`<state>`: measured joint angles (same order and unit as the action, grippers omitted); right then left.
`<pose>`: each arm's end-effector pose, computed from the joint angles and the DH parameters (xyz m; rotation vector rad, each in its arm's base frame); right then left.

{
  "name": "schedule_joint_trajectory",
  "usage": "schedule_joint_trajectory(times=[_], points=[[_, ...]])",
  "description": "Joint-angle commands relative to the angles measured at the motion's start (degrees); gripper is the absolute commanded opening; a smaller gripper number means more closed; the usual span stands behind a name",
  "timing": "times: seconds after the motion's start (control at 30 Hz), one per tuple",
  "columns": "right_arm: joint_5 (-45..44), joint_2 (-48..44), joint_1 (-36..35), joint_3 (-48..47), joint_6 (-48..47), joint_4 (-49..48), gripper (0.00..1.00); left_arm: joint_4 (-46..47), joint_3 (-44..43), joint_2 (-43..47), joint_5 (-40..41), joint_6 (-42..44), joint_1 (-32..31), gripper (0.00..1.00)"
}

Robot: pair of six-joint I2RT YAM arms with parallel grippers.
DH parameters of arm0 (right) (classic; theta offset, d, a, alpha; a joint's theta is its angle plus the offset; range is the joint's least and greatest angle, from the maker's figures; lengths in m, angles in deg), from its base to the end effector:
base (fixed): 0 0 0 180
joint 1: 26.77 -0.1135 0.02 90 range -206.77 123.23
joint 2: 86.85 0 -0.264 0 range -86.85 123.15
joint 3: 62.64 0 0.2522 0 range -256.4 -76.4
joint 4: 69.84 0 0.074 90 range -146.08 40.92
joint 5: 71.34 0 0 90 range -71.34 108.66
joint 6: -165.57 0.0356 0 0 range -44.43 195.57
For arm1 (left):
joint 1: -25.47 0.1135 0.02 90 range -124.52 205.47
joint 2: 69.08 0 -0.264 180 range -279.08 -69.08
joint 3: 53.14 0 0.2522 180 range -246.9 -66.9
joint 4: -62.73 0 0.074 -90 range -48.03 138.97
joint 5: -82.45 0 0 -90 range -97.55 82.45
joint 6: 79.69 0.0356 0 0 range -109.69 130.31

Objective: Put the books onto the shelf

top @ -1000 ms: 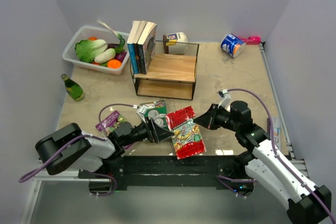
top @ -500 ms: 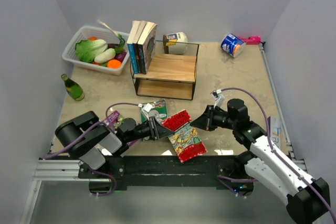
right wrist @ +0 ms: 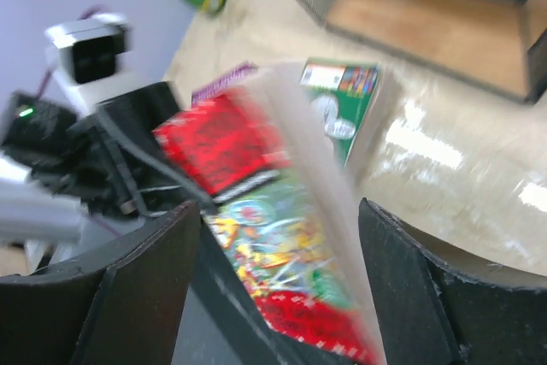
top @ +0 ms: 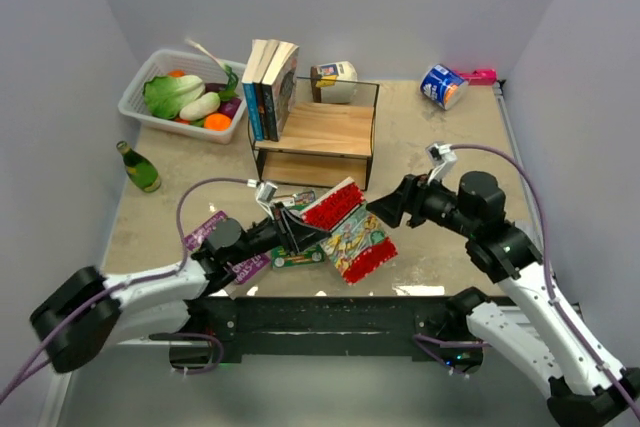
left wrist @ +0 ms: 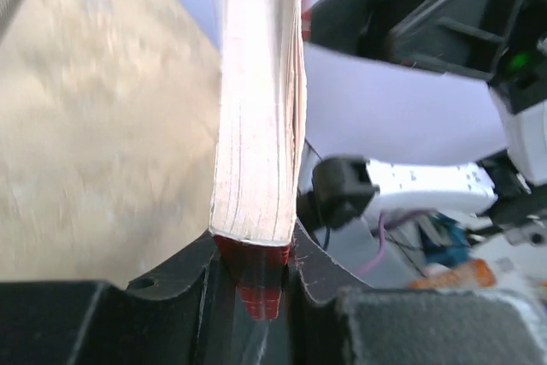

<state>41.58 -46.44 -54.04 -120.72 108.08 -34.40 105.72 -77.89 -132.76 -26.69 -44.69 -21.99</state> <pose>0.1367 0.0861 0.3286 -0.2024 1.9950 1.0699 0.1310 -0.1600 0.1993 0.1987 1.7467 -1.6304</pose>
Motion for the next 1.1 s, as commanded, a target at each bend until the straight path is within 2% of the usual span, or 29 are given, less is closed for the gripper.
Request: schedule_joint_trajectory(times=[0.0, 0.07, 0.17, 0.37, 0.57, 0.8, 0.9, 1.07], points=[[-12.4, -0.9, 0.1, -4.5, 2.8, 0.4, 0.8, -24.9, -13.9, 14.0, 15.5, 18.4, -1.8, 0.0], [-18.1, 0.5, 0.2, -6.5, 4.4, -0.1, 0.8, -33.8, -21.0, 15.4, 21.0, 21.3, -1.8, 0.0], [-26.4, 4.0, 0.2, -10.1, 7.0, 0.2, 0.79, -43.0, -31.3, 12.7, 27.5, 26.2, -1.8, 0.0], [-36.7, 9.3, 0.2, -16.8, 9.5, -1.5, 0.79, -51.1, -48.4, 4.5, 38.9, 35.0, -1.8, 0.0], [-40.5, 15.1, 0.1, -21.7, 10.5, -3.7, 0.79, -54.8, -63.4, -6.3, 46.8, 43.7, -1.8, 0.0], [-42.7, 23.9, 0.2, -26.9, 10.0, -4.5, 0.78, -56.1, -73.8, -17.0, 54.6, 50.2, -1.1, 0.0], [-43.3, 26.9, 0.1, -27.8, 9.8, -5.3, 0.76, -59.1, -76.5, -20.0, 54.3, 48.2, 0.8, 0.0], [-43.2, 30.3, 0.2, -27.9, 9.4, -7.6, 0.68, -62.2, -79.4, -23.4, 50.7, 45.2, 4.3, 0.0]])
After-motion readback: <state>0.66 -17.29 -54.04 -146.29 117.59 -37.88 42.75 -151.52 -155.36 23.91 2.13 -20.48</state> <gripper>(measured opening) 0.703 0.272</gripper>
